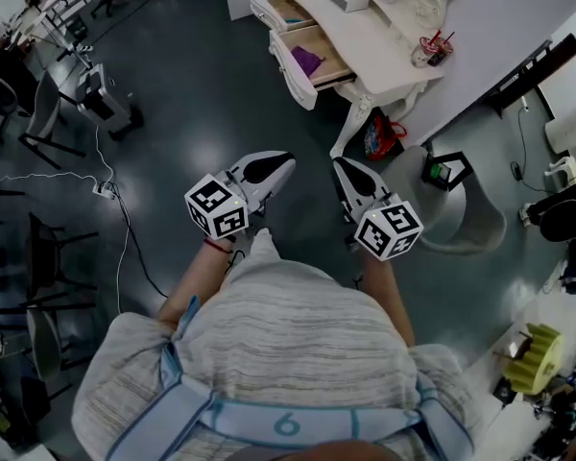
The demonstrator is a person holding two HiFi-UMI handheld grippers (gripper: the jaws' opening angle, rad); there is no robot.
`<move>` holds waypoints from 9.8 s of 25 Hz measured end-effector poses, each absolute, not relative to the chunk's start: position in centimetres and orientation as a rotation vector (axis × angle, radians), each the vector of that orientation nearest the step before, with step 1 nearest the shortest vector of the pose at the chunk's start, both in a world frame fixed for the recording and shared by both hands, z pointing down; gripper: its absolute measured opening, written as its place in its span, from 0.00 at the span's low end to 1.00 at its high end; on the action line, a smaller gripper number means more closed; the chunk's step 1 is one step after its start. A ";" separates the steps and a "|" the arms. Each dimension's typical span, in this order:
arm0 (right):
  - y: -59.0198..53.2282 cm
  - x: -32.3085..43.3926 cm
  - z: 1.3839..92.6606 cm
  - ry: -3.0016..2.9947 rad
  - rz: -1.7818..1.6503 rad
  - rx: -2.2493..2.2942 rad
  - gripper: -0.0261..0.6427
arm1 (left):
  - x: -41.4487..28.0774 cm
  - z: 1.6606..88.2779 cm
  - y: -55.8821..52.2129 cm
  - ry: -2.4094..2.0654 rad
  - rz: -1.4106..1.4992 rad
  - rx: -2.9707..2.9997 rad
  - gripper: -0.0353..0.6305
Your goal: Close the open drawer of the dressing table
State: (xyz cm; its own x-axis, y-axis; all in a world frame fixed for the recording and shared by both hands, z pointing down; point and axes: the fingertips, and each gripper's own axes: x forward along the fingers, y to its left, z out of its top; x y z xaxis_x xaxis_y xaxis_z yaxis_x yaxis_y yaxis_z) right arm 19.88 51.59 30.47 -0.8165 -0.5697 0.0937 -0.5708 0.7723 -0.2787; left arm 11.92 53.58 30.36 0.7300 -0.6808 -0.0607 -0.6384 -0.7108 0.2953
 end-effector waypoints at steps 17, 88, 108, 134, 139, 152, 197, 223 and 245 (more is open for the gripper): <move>37.0 11.1 31.6 -2.907 0.490 1.013 0.06 | 2.8 32.2 39.2 -0.961 -0.221 2.670 0.09; 1.1 10.7 40.8 -2.716 0.619 0.877 0.06 | -3.1 53.5 3.5 -1.055 0.516 2.486 0.24; 0.0 10.6 43.7 -2.670 0.656 0.865 0.06 | -3.4 66.3 2.4 -0.879 1.038 2.401 0.26; -1.2 11.9 46.3 -2.625 0.722 0.895 0.06 | -3.2 72.3 1.1 -0.755 1.257 2.303 0.24; -1.7 12.4 46.4 -2.620 0.726 0.911 0.06 | -2.3 72.2 0.5 -0.733 1.244 2.315 0.24; -3.0 13.5 46.5 -2.608 0.736 0.956 0.06 | 0.5 72.0 -2.0 -0.703 1.222 2.335 0.23; -5.8 19.2 47.3 -2.547 0.794 1.124 0.06 | 11.8 71.6 -11.8 -0.620 1.166 2.409 0.22; -5.6 19.8 47.8 -2.533 0.810 1.143 0.06 | 14.8 71.6 -14.5 -0.625 1.116 2.397 0.22; -5.3 14.5 44.1 -2.682 0.690 0.957 0.06 | 5.4 57.7 -9.1 -1.081 0.651 2.386 0.22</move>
State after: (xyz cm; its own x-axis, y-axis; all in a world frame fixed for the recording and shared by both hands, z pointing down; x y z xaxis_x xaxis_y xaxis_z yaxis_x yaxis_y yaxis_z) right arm 14.51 -5.29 44.07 -0.7666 -0.5419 0.3444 -0.6408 0.6793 -0.3576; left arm 5.37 -9.07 57.67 0.5839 -0.5707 0.5773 -0.7772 -0.5984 0.1945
